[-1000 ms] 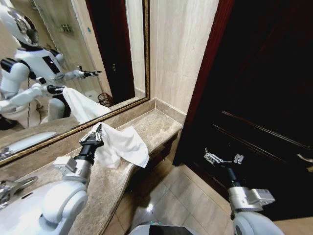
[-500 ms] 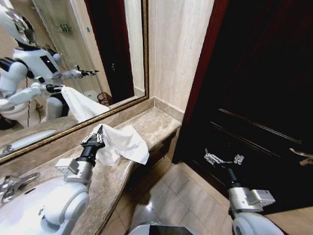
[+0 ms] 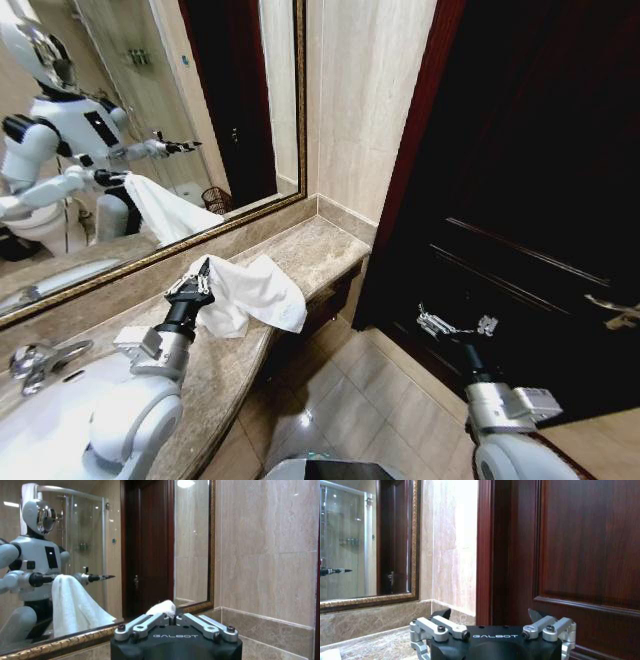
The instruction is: Discard the used towel into the hamper.
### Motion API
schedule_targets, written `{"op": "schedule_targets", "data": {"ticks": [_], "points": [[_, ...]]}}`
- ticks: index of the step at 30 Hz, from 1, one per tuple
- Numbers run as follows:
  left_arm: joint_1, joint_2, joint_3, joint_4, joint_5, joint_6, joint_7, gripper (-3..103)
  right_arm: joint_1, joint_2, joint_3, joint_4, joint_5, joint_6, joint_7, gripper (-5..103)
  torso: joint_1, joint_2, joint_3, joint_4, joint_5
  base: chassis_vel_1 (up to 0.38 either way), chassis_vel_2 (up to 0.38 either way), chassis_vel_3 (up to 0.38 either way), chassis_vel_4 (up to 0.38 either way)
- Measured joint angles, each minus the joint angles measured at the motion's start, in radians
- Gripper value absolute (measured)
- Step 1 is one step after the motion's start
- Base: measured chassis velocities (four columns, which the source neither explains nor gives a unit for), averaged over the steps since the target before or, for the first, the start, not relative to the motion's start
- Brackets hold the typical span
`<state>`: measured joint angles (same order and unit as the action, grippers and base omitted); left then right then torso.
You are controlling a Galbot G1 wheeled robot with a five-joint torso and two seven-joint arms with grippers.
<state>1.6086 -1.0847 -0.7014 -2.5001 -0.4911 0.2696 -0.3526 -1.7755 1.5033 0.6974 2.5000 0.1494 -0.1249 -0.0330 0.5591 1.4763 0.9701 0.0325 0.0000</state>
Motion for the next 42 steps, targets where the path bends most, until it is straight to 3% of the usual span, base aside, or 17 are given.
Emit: {"op": "schedule_targets", "data": {"ticks": [42], "points": [[0.008,-0.005,0.002,0.0,0.011,-0.019,0.004,2,-0.003,0.002,0.002,0.0,-0.001,0.008,-0.003,100,0.0,0.0,0.0,-0.0001,0.0,-0.038,-0.131,-0.128,-0.036]]}}
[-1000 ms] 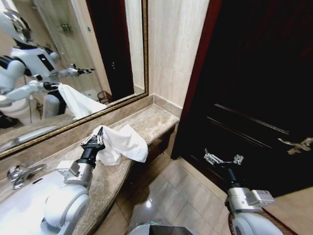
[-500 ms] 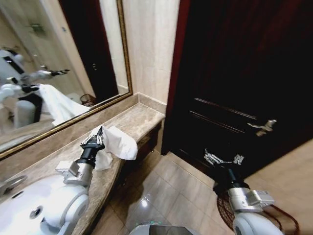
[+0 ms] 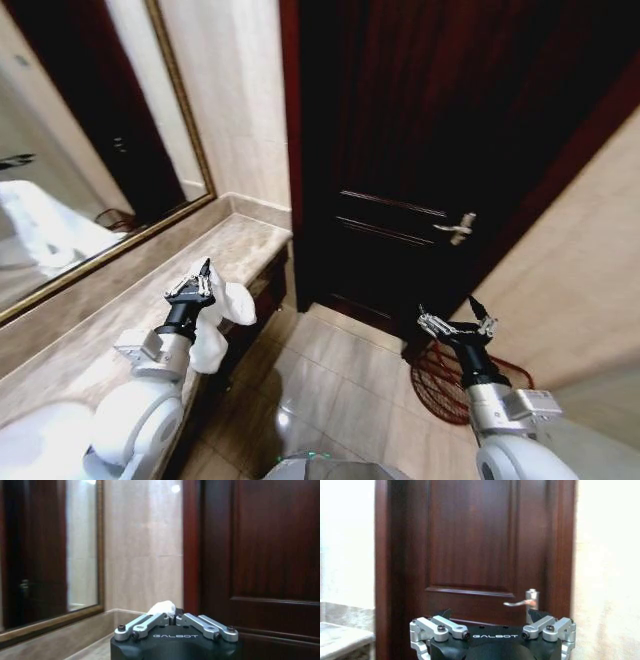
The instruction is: Discard the used towel into the hamper.
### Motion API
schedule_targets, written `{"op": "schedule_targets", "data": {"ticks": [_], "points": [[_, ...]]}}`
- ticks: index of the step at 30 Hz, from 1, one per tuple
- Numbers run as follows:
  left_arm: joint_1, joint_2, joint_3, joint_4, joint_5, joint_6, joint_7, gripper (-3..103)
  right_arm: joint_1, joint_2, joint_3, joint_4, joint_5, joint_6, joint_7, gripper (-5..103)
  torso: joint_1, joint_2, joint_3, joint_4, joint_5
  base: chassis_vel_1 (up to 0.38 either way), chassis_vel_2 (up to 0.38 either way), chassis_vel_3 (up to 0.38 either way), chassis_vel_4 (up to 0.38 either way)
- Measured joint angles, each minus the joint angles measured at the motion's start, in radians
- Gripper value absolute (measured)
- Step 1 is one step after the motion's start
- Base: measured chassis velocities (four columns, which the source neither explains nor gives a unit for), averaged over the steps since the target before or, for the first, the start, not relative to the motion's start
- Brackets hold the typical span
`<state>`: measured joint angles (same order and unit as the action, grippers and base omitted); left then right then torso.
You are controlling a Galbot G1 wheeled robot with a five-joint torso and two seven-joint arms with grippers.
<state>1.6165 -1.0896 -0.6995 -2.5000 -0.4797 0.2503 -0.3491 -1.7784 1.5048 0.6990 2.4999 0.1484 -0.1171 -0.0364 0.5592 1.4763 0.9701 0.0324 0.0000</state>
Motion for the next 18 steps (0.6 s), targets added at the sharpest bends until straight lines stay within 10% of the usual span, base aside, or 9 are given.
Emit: {"op": "schedule_targets", "data": {"ticks": [18], "points": [[0.0,-0.003,0.0,0.0,0.006,-0.006,-0.002,2,0.002,0.0,0.0,0.0,-0.005,0.001,0.0,100,0.0,0.0,0.0,0.0001,0.0,-0.091,-0.165,-0.159,-0.084]]}}
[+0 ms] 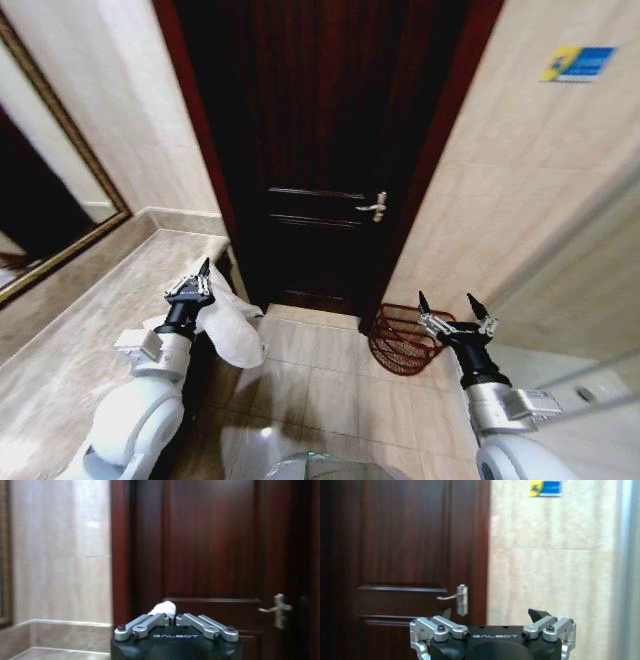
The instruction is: Discard the used towel into the hamper.
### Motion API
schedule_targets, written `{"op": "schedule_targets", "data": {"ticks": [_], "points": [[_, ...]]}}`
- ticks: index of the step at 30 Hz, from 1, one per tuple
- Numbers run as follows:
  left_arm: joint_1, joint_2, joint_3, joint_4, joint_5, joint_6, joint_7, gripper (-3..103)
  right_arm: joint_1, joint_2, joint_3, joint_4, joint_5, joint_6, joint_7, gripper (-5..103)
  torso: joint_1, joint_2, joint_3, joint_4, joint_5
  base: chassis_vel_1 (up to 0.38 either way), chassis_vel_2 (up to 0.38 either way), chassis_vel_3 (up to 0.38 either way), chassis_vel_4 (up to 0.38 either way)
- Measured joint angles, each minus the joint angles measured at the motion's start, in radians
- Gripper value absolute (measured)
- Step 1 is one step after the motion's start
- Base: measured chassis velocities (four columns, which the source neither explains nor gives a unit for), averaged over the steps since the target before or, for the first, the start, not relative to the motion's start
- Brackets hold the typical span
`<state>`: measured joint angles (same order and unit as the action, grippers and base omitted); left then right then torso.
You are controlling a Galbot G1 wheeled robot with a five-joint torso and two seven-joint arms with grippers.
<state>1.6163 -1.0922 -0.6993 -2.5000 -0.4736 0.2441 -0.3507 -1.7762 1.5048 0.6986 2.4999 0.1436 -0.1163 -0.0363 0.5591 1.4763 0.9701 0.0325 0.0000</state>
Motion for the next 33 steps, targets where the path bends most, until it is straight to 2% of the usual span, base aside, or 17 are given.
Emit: {"op": "schedule_targets", "data": {"ticks": [18,26,31,33], "points": [[0.001,-0.005,0.004,0.0,0.004,-0.012,0.002,2,-0.004,0.002,0.001,0.0,-0.001,0.008,0.002,100,0.0,0.0,0.0,0.0,0.0,-0.082,-0.165,-0.167,-0.084],[0.0,-0.012,0.017,0.0,0.009,-0.035,0.02,2,-0.006,0.002,0.001,0.0,0.001,0.011,0.004,100,0.0,0.0,0.0,-0.0001,0.0,-0.087,-0.157,-0.161,-0.094],[-0.006,-0.011,0.026,0.0,0.004,-0.07,0.045,2,0.004,0.001,-0.01,0.0,0.014,0.037,0.028,100,0.0,0.0,0.0,-0.0003,0.0001,-0.066,-0.098,-0.106,-0.063],[-0.013,-0.011,0.036,0.0,-0.018,-0.082,0.055,2,0.015,-0.001,-0.019,0.0,0.021,0.052,0.064,100,0.0,0.0,0.0,0.0,0.0002,0.0,0.0,0.0,0.0]]}}
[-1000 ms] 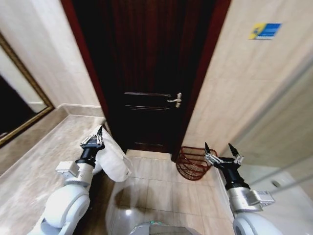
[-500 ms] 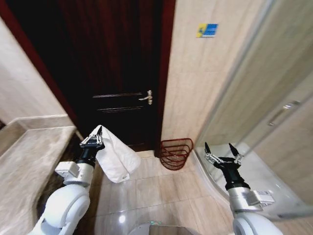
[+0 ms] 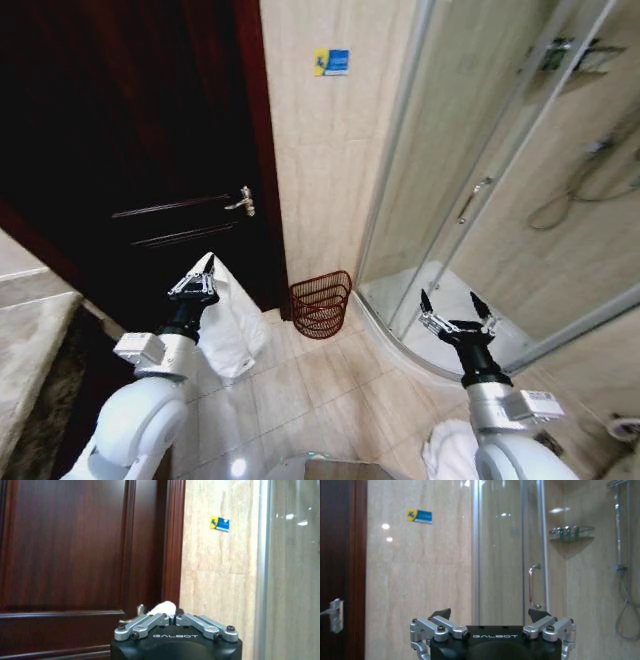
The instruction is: Discard the used towel into the hamper.
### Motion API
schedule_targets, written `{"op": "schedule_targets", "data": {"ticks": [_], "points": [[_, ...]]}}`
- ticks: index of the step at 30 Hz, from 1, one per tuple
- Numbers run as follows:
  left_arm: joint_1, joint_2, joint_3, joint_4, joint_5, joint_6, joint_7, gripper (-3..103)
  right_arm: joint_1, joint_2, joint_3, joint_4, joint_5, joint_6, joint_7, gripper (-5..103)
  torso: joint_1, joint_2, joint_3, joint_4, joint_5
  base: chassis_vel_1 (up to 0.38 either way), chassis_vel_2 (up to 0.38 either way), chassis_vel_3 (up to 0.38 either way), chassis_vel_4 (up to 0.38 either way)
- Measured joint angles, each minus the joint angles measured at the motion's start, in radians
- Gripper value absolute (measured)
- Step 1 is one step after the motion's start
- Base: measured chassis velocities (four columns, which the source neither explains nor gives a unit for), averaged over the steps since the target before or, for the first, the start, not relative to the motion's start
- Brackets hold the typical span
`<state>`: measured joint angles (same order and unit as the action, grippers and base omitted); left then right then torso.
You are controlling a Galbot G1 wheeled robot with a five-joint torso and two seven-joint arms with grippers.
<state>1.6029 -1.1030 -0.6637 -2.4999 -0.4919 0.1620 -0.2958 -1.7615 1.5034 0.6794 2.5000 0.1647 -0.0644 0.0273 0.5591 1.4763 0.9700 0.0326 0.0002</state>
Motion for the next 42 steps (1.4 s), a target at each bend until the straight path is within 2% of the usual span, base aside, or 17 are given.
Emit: {"op": "schedule_targets", "data": {"ticks": [6,7,12,42], "points": [[-0.003,0.002,0.007,0.0,-0.006,-0.012,0.036,2,0.001,0.0,0.008,0.0,-0.005,-0.026,0.006,100,0.0,0.0,0.0,0.0,-0.0002,0.0,0.0,0.0,0.0],[-0.004,0.003,0.011,0.001,-0.006,-0.019,0.059,2,0.001,0.001,0.008,0.0,-0.013,-0.03,0.011,100,0.0,0.0,0.0,0.0,-0.0003,0.0,0.0,0.0,0.0],[0.002,0.004,0.026,0.011,-0.005,-0.032,0.099,2,0.0,0.005,0.006,0.0,-0.025,-0.033,0.019,100,0.0,0.0,0.0,0.0,-0.0002,0.0,0.0,0.0,0.0],[0.011,0.003,0.027,0.01,0.025,-0.048,0.117,2,-0.004,0.011,0.008,0.0,-0.043,-0.009,0.008,100,0.0,0.0,0.0,-0.0001,-0.0002,-0.011,0.011,0.013,-0.014]]}}
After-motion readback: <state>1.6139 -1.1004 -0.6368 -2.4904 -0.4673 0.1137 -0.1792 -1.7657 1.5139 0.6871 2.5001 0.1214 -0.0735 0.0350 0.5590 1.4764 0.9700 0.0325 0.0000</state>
